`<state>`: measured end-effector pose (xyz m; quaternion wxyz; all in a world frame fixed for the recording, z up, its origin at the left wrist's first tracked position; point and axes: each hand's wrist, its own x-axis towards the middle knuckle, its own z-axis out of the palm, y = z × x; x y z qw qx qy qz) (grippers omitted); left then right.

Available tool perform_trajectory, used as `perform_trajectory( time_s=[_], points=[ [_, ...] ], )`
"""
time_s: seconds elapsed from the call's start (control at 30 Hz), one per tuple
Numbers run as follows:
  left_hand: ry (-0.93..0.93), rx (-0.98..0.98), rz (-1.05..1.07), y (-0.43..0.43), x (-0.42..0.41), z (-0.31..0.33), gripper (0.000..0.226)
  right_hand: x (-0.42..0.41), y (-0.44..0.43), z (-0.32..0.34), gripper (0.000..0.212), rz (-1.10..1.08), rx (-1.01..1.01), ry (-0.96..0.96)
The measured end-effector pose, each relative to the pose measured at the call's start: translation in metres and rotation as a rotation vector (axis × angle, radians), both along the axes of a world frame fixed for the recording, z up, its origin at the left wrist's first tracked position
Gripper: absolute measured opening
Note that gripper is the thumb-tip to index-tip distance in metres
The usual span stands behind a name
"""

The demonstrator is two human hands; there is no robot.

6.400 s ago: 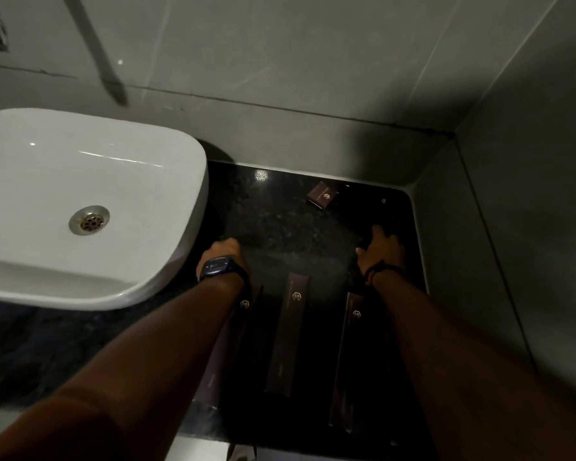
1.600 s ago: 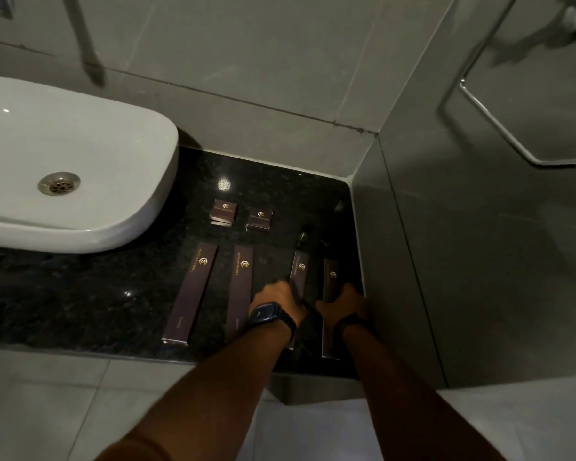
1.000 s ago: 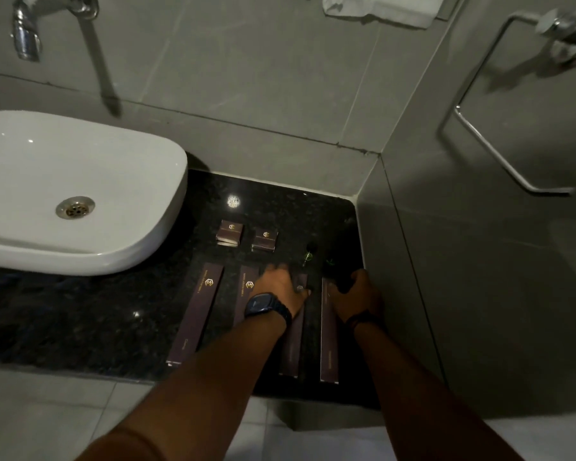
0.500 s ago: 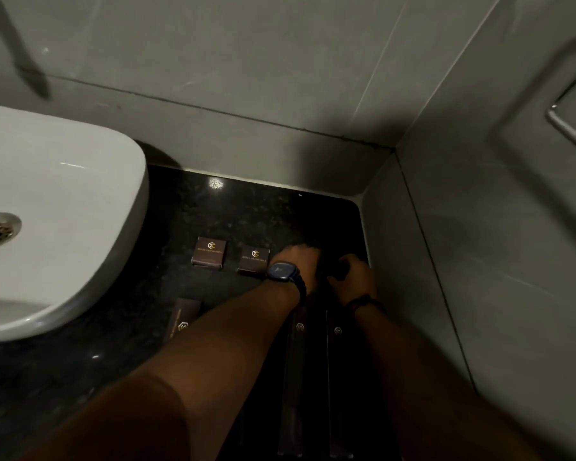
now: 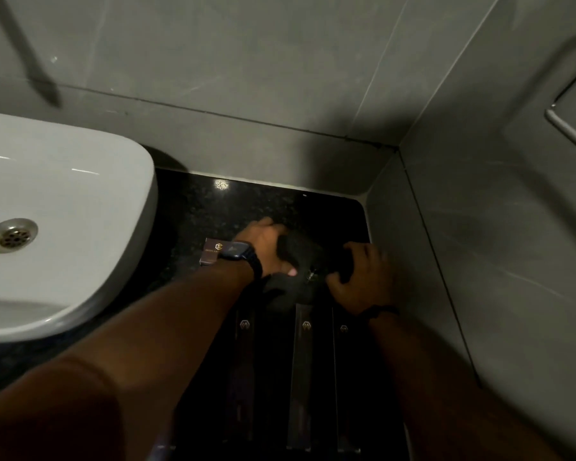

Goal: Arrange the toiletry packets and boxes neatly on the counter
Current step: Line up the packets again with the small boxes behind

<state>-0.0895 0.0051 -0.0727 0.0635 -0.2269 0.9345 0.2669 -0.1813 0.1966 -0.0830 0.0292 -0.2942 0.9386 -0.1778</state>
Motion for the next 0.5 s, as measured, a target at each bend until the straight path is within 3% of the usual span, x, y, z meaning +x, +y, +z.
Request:
perform_trajectory(
  time_s=[0.1,0.33,0.5],
  points=[
    [-0.05,-0.089,0.046,-0.03,0.017,0.007,0.09,0.01,-0.023,0.004,0.054,0.123,-0.034,0.166],
    [-0.385,-0.269,-0.039,-0.064,0.036,-0.006,0.087,0.033,-0.098,-0.01,0.063,0.438,0.222,0.046],
    [-0.34,-0.246,-0.035,-0.071,0.036,-0.021,0.067,0.034,-0.124,-0.025,0.069,0.445,0.338,-0.015]
  ],
)
